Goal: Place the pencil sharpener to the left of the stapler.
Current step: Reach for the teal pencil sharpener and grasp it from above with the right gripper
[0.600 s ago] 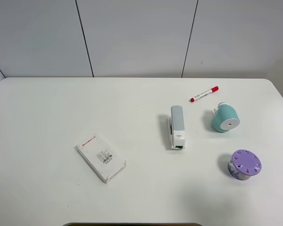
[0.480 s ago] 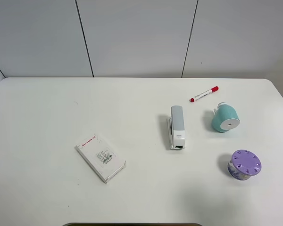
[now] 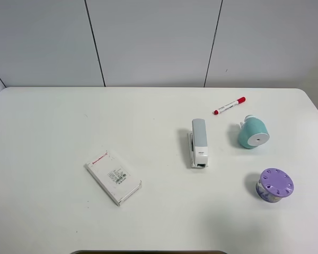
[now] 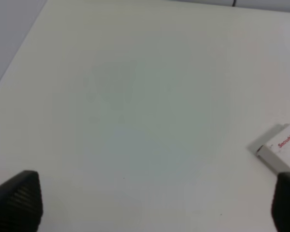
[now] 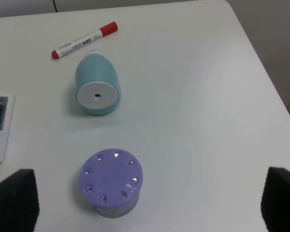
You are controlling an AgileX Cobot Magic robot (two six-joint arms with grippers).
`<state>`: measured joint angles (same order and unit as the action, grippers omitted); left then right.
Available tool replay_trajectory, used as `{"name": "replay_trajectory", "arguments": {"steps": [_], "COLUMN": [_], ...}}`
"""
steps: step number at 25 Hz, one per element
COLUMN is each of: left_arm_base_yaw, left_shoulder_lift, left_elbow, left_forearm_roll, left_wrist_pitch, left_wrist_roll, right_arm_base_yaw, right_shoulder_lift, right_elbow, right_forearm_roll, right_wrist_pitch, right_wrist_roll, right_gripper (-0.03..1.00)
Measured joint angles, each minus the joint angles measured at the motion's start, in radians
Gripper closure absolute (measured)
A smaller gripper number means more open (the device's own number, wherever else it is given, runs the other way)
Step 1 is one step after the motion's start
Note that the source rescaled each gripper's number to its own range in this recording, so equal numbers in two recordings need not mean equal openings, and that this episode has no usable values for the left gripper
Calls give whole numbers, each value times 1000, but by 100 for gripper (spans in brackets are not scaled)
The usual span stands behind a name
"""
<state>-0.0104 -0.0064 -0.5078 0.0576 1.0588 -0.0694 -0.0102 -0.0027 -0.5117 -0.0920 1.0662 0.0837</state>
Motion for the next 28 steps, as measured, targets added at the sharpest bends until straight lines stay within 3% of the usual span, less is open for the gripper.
{"name": "replay_trajectory", "arguments": {"steps": [10, 19, 28], "left_arm_base_yaw": [0, 0, 0], "left_shoulder_lift": [0, 0, 0], "left_elbow": [0, 0, 0], "left_forearm_roll": [0, 0, 0], "left_wrist_pitch": [0, 0, 0], "left_wrist_roll": [0, 0, 0], "right_arm_base_yaw": [0, 20, 37], "right_shoulder_lift": [90, 500, 952], "right_elbow": [-22, -144, -435], "right_forearm_roll": [-1, -2, -2], "right_wrist_pitch": [-3, -5, 14], "right_wrist_roll": [0, -16, -15], "right_gripper": [-3, -3, -3]}}
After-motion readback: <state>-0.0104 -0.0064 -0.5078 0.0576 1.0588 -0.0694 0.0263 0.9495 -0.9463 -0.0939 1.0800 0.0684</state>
